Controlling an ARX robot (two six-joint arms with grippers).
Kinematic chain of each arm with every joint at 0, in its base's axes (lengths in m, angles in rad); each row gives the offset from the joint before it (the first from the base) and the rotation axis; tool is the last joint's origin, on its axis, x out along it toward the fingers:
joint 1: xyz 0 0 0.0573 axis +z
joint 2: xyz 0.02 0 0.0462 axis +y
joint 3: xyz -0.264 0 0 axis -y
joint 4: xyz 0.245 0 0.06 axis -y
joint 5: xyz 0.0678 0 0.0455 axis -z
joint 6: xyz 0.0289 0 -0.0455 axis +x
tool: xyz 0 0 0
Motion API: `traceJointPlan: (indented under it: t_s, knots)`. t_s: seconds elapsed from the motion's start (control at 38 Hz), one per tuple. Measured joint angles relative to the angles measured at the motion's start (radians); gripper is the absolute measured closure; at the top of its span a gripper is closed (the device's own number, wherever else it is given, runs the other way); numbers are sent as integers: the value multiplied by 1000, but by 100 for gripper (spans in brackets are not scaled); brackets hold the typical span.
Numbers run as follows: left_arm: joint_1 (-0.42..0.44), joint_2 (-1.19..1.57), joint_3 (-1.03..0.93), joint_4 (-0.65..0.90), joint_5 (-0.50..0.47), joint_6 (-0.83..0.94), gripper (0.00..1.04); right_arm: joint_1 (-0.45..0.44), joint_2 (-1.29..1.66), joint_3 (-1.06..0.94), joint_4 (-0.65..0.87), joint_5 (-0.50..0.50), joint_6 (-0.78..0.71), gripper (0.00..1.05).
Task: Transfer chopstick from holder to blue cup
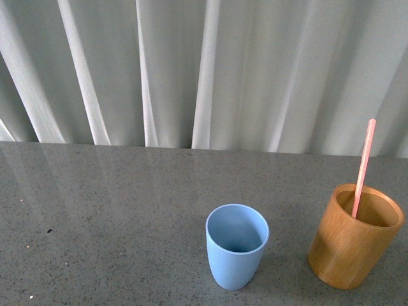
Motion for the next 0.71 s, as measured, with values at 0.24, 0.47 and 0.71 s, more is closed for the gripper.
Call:
traceJointPlan:
  t_s: [0.24, 0.47, 0.71]
  knots:
    - [0, 0, 0, 0, 0, 0, 7, 0, 0, 0, 0, 0, 0, 10]
    - [0, 0, 0, 0, 0, 0, 7, 10, 34, 28, -84, 48, 26, 10]
    - [0, 0, 0, 0, 0, 0, 7, -66, 517, 150, -101, -66, 117, 10]
